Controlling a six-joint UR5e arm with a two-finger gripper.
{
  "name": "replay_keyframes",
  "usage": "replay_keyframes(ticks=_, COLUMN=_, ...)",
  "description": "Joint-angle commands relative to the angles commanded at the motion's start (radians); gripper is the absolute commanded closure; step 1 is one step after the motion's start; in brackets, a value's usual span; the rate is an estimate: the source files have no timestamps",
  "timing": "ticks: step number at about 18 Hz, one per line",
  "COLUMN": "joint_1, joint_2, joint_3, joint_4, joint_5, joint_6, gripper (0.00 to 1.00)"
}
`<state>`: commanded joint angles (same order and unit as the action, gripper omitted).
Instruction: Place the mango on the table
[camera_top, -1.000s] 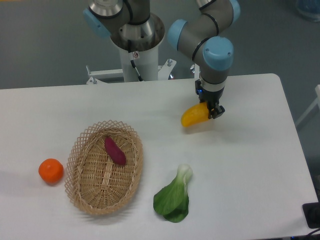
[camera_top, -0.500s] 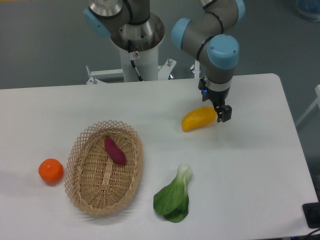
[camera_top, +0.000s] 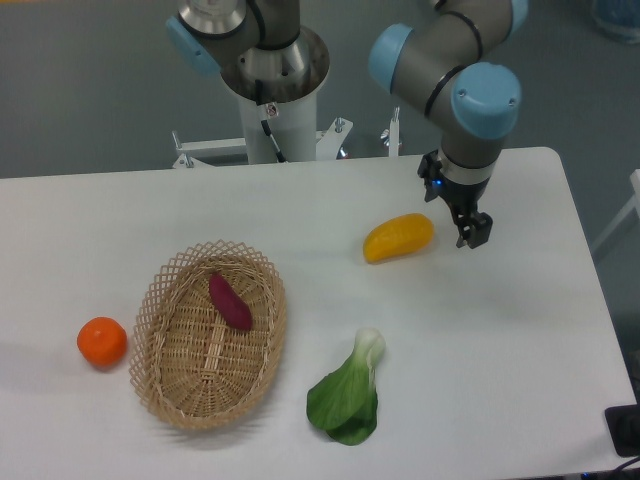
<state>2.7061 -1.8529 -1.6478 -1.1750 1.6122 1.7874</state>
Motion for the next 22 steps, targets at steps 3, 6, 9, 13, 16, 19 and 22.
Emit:
replay_keyframes(ticks=3, joint_1=-0.017, joint_2=-0.057, joint_3=0.113, joint_4=-0.072, joint_5=-0.008, joint_6=-0.104, gripper=0.00)
replay_keyframes(ticks=6, joint_1=-0.031, joint_2=-0.118, joint_3=0.229, joint_4=-0.144, joint_5=-0.035, joint_6=-0.183, gripper=0.00)
replay_keyframes(ticks=9, joint_1=-0.031, joint_2=-0.164, joint_3=0.290, joint_4=-0.144, joint_5=-0.075, joint_6=-0.238, gripper=0.00)
replay_keyframes(ticks=13, joint_1=-0.025, joint_2=-0.209, joint_3=0.353, joint_4=-0.144, joint_5=-0.091, joint_6=-0.260, gripper=0.00)
replay_keyframes(ticks=16, joint_1=-0.022, joint_2=-0.232, joint_3=0.379, joint_4=-0.143, joint_5=-0.081, joint_6=-0.260, gripper=0.00)
replay_keyframes(ticks=19, joint_1=-0.022, joint_2=-0.238, joint_3=0.378, joint_4=-0.140, joint_5=-0.072, joint_6=-0.260, gripper=0.00)
replay_keyframes(ticks=22, joint_1=-0.025, joint_2=-0.241, joint_3=0.370, joint_4=-0.138, joint_5=-0.051, joint_6=-0.260, gripper=0.00)
